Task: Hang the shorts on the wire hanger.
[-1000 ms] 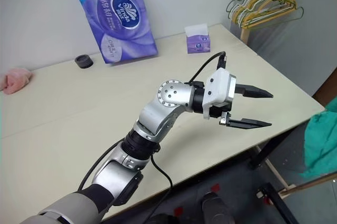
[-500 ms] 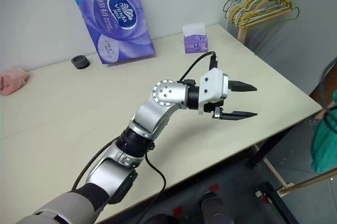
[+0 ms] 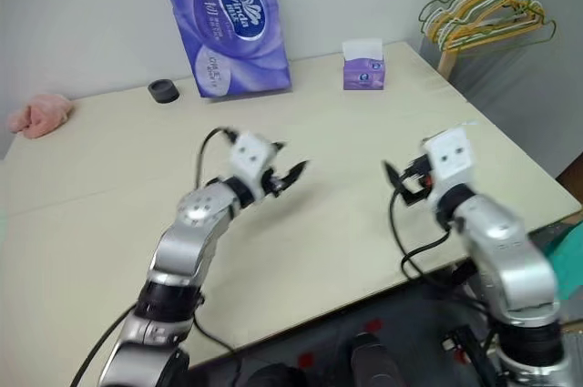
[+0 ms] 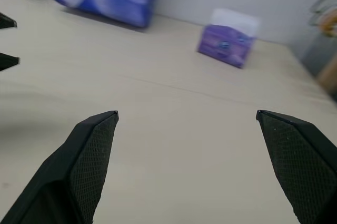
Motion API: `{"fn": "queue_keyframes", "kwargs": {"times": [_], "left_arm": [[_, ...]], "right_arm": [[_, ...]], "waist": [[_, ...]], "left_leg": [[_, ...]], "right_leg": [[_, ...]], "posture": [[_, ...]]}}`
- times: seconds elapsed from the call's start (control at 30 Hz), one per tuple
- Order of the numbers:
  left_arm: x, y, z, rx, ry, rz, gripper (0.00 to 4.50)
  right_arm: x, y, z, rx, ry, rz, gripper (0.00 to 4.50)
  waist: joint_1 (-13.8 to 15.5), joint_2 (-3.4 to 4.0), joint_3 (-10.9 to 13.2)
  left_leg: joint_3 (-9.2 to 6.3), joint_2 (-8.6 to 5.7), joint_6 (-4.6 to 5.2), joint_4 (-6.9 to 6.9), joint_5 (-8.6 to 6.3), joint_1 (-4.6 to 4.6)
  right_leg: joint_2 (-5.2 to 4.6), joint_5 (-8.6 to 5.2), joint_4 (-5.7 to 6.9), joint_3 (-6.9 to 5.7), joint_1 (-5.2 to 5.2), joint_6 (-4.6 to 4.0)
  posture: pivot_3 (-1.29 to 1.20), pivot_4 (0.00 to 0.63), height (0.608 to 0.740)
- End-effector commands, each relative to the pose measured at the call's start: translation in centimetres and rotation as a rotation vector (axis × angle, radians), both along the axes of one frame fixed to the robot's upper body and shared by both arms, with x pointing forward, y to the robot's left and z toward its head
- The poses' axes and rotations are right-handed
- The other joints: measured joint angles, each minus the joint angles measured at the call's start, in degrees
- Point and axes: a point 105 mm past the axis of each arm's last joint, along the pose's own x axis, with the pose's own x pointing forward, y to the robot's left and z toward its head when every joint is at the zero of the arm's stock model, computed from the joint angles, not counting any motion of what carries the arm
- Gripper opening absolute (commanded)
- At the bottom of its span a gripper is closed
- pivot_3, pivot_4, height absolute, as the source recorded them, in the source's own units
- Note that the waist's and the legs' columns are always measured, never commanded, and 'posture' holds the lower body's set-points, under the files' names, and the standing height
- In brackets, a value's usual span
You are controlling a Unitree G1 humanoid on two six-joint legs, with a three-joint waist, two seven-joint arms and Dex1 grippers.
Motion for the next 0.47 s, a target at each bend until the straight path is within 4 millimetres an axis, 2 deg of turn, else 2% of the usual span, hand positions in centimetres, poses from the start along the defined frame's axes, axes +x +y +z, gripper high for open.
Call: {"fn": "queue_keyframes", "kwargs": {"times": [0.03,0.1,0.23,0.33,0.47], "left_arm": [[-0.5,4.5,0.1,-0.075,-0.031,0.341,3.09],[-1.5,6.6,-1.2,-0.061,-0.026,0.48,3.09],[-2.5,8.0,-1.5,-0.168,-0.033,0.574,3.09],[-2.5,8.3,-1.8,-0.178,-0.031,0.578,3.09],[-2.2,7.8,-1.9,-0.191,-0.025,0.52,3.09]], "right_arm": [[0.6,1.0,0.2,0.034,-0.089,0.007,4.48],[1.3,1.5,-0.8,0.057,-0.095,-0.003,4.48],[2.4,1.3,-2.0,0.077,-0.099,-0.044,4.48],[2.5,1.1,-3.3,0.079,-0.078,-0.055,4.48],[2.9,1.0,-4.2,0.076,-0.067,-0.065,4.48]], "waist": [[1.89,-0.21,-0.13],[4.02,-0.75,-0.51],[7.51,-1.15,-0.77],[9.1,-1.22,-0.91],[9.51,-1.35,-1.11]], "left_leg": [[0.01,-0.04,0.0,0.03,0.0,0.0],[-0.04,-0.08,0.0,0.03,0.0,0.0],[-0.16,-0.07,-0.05,0.02,0.01,0.0],[-0.24,-0.08,-0.09,0.06,0.06,0.0],[-0.49,-0.05,-0.39,0.05,0.24,0.01]], "right_leg": [[-0.07,0.02,0.0,-0.02,0.0,-0.02],[-0.13,0.05,0.0,-0.14,0.0,-0.08],[-0.16,0.21,-0.04,-0.36,0.04,-0.32],[-0.22,0.33,-0.05,-0.59,0.07,-0.5],[-0.2,0.36,-0.01,-1.04,0.12,-0.61]], "posture": [[-0.08,0.086,0.74],[-0.06,0.081,0.74],[-0.01,0.074,0.74],[0.03,0.071,0.74],[0.05,0.072,0.74]]}}
